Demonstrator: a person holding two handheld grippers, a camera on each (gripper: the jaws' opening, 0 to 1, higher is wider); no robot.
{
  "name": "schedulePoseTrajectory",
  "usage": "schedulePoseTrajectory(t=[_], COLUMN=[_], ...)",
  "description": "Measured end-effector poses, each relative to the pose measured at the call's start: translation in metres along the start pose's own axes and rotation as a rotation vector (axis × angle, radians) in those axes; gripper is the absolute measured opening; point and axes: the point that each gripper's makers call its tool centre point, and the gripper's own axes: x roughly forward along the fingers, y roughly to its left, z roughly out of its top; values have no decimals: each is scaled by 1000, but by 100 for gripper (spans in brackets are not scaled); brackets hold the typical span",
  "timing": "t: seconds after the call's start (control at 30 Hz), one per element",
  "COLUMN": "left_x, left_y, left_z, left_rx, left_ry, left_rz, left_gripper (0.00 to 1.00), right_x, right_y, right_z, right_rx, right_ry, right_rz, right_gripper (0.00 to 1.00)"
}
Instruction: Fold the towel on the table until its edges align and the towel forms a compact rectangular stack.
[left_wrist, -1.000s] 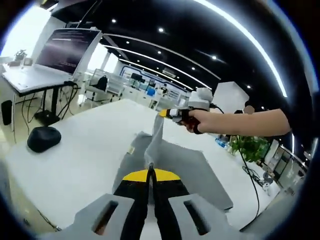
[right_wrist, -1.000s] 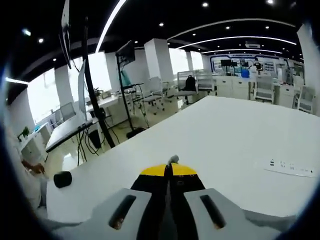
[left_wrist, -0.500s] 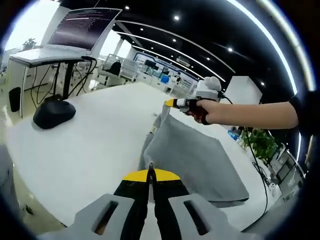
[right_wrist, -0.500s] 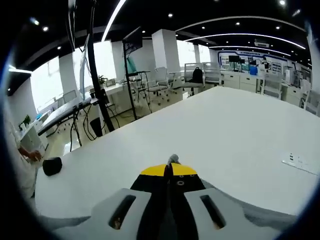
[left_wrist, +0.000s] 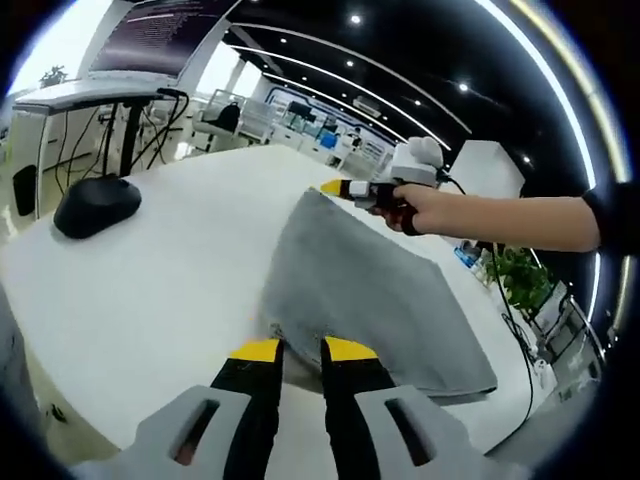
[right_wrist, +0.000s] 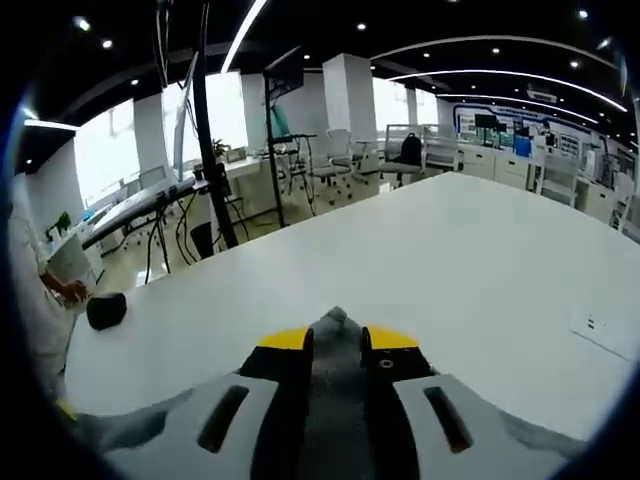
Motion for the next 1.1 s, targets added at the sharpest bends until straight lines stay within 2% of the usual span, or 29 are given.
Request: schedulePoseTrajectory(t=[0.2,0.43,0.57,0.67,0.77,1.03,1.1], left_x=[-1,-2,-6,-8,-7,-10,-11], left_y=[4,14,14,13,16,-5,-17], left_z=[2,-4,-2,0,2,12,12], left_rx=[16,-24,7,0,29,57,64], left_ry=[-5,14,14,6,-2,-24,-24], left_rz=[33,64,89,93,106,89,71], left_gripper=[19,21,23,25,26,32,32], right_x=[-12,-23,-37,-42,-52,-76,-83], right_y=[-10,-30,-41,-51,-57,-68,-70], right_z=[2,0,-6,-6,-5,-8,-8], right_rx=[10,8,14,17,17,23,24], right_ry=[2,20,30,31,31,31,29], right_rz=[-11,-18,-38,-47,-54,-70,-72], right_gripper=[17,18,18,18,18,19,19])
